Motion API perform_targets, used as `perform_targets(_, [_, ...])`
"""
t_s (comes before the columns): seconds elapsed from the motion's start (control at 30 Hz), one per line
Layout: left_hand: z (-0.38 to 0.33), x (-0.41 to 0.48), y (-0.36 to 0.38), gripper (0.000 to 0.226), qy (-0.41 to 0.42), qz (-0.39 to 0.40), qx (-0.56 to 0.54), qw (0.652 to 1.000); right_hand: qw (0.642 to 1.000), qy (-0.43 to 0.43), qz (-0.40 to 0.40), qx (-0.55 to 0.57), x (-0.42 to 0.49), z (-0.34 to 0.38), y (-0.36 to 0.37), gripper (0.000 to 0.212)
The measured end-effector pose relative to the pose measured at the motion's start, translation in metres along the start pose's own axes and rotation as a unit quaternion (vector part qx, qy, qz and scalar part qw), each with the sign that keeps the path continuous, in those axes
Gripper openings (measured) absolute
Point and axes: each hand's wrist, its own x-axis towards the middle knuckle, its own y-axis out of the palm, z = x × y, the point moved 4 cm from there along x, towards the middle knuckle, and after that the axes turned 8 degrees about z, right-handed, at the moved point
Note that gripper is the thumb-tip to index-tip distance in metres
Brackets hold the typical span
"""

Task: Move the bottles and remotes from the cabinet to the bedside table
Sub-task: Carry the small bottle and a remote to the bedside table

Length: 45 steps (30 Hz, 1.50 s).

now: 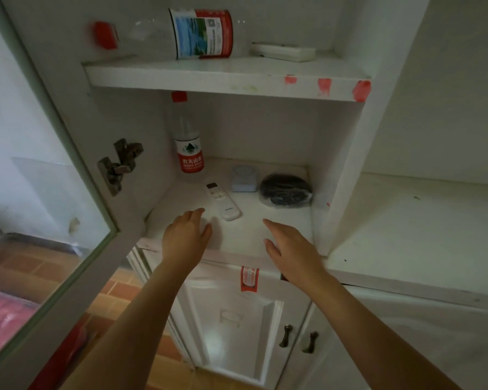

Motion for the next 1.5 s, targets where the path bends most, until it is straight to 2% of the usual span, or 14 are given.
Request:
perform_targets(0.2, [-0.023, 0.04, 0.009, 0.058, -0.072, 0.048, -0.041, 0.995, 1.0, 0.003, 0.001, -0.011, 0.009, -0.005, 0.002, 0.048])
perform_targets(0.33, [-0.038, 0.062, 0.024, 0.069, -0.111, 0.045, -0.086, 0.989, 1.0, -0.001, -0.008, -0.021, 0.014, -0.006, -0.001, 0.048])
perform_targets(0.53, [-0.042, 0.077, 0.046, 0.089, -0.14, 0.051, -0.058, 0.987, 1.0, -0.008, -0.004, -0.024, 0.015, -0.01, -0.002, 0.048])
perform_targets(0.67, [-0.043, 0.08, 0.052, 0.085, -0.136, 0.058, -0.076, 0.986, 0.999, -0.015, 0.0, -0.034, 0.017, -0.014, 0.0, 0.048])
perform_targets(0.87, [-0.041, 0.077, 0.046, 0.081, -0.115, 0.004, -0.21, 0.971, 0.998, -0.015, -0.001, -0.056, 0.019, -0.017, 0.005, 0.048])
perform_targets(1.03, [-0.026, 0.066, 0.035, 0.082, -0.136, -0.025, -0.269, 0.953, 0.996, -0.007, -0.019, -0.081, 0.021, -0.021, 0.01, 0.047])
perform_targets(1.5, [0.021, 0.032, 0.014, 0.072, -0.177, -0.096, -0.284, 0.937, 0.994, -0.03, -0.048, -0.093, 0.059, 0.006, 0.001, 0.046])
